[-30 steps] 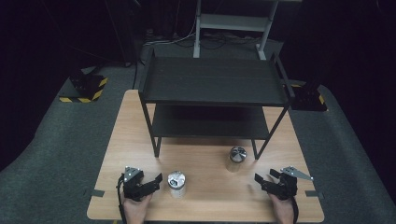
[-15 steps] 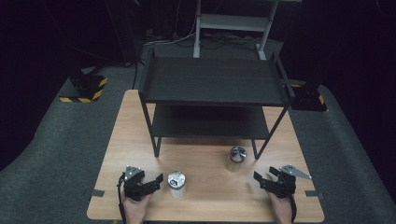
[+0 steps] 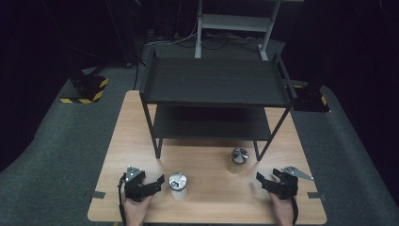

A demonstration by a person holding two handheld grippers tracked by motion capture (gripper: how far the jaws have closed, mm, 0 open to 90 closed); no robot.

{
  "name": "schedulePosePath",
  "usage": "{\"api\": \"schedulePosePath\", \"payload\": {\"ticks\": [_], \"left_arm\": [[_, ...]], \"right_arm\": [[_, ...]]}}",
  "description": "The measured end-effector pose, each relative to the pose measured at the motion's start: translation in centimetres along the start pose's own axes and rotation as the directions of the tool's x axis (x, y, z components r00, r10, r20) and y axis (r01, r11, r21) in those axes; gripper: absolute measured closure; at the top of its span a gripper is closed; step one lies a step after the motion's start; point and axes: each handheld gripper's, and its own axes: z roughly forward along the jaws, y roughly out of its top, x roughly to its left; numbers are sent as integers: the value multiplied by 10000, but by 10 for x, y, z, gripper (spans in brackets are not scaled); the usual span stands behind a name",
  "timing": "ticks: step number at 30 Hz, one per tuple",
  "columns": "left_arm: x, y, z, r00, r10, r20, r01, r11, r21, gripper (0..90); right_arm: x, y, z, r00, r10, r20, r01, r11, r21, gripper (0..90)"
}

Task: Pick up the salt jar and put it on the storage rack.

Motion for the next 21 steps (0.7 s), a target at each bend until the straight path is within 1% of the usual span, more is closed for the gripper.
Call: {"api": "schedulePosePath", "payload": {"ticks": [6,14,18,21], "left_arm": [[2,-4,-5,10000,43,55,-42,9999,-151,96],[2,-15,-16,9996,261,75,-258,9989,-395,91],[3,-21,-23,9988,443,195,-432,9976,-541,83],[2,-24,-27,9970,676,377,-649,9956,-671,70]], "right_arm": [[-1,-1,-3,9997,239,38,-239,9997,103,144],[-1,1,-2,9991,406,100,-409,9988,264,145],[-1,1,-2,9990,434,96,-436,9987,265,145],[-1,2,-2,9990,431,107,-434,9986,292,145]]}}
